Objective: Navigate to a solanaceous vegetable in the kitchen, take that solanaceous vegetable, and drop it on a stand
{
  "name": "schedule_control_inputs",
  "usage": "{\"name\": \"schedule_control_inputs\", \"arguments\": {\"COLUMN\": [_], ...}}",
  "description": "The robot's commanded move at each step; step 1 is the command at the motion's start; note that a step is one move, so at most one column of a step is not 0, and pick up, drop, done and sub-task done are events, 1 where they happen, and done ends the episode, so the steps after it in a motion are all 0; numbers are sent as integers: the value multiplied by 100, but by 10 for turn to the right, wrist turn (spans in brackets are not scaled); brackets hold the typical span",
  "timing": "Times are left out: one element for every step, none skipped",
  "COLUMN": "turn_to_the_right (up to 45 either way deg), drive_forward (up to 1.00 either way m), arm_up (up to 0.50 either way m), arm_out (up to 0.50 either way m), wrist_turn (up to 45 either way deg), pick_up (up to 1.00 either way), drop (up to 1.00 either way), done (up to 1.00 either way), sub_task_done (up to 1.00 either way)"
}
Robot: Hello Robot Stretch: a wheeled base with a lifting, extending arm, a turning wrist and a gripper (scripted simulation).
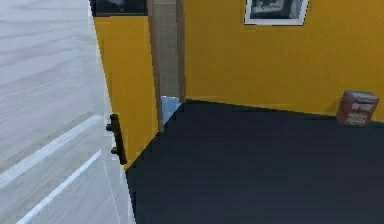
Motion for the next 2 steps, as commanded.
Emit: {"name": "schedule_control_inputs", "arguments": {"turn_to_the_right": [0, 450], "drive_forward": [5, 0], "arm_up": [0, 0], "arm_out": [0, 0], "wrist_turn": [0, 0], "pick_up": [0, 0], "drop": [0, 0], "done": [0, 0], "sub_task_done": [0, 0]}}
